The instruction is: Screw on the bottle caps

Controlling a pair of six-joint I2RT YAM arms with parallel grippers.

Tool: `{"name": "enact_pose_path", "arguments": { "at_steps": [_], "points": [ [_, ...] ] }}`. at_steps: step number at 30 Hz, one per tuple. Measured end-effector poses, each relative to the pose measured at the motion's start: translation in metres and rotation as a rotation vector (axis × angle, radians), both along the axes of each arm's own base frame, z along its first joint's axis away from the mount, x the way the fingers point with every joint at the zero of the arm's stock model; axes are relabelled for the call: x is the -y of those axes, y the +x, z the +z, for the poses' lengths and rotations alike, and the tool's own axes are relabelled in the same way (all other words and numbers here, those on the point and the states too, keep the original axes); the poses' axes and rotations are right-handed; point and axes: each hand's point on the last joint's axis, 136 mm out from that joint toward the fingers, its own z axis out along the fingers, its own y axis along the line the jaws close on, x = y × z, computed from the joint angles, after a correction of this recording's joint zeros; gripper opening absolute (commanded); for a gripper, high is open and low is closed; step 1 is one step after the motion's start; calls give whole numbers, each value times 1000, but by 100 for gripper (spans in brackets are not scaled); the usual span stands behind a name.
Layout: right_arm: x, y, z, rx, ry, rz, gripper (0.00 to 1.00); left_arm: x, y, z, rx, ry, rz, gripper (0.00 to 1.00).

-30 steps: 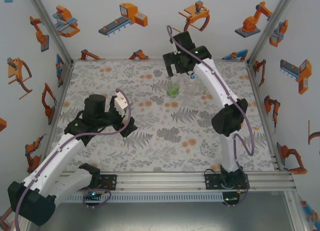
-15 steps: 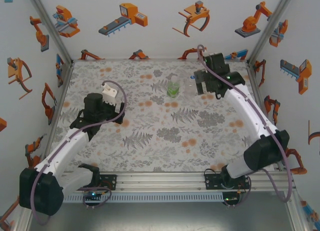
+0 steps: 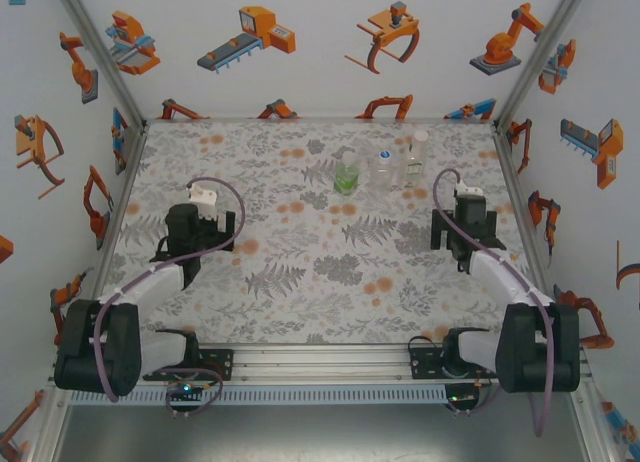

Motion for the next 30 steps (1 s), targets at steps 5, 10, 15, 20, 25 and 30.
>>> {"name": "enact_pose_path", "arguments": {
  "at_steps": [5,10,15,20,25,30],
  "points": [
    [1,-2,-20,106,45,3,99,-6,10,-10,35,-20,26,97],
    [3,22,-9,237,89,5,99,-13,20,-6,78,-34,41,97],
    [2,39,-5,317,132,21,99,-27,30,-6,110,-72,59,97],
    [4,48,-15,334,177,27,99,-32,37,-13,127,-117,54,97],
    [-2,55,-18,357,200,57,99,-35,38,-22,108,-142,68,97],
    [-4,58,-12,388,206,73,99,-36,38,-21,109,-153,81,97]
  ]
}}
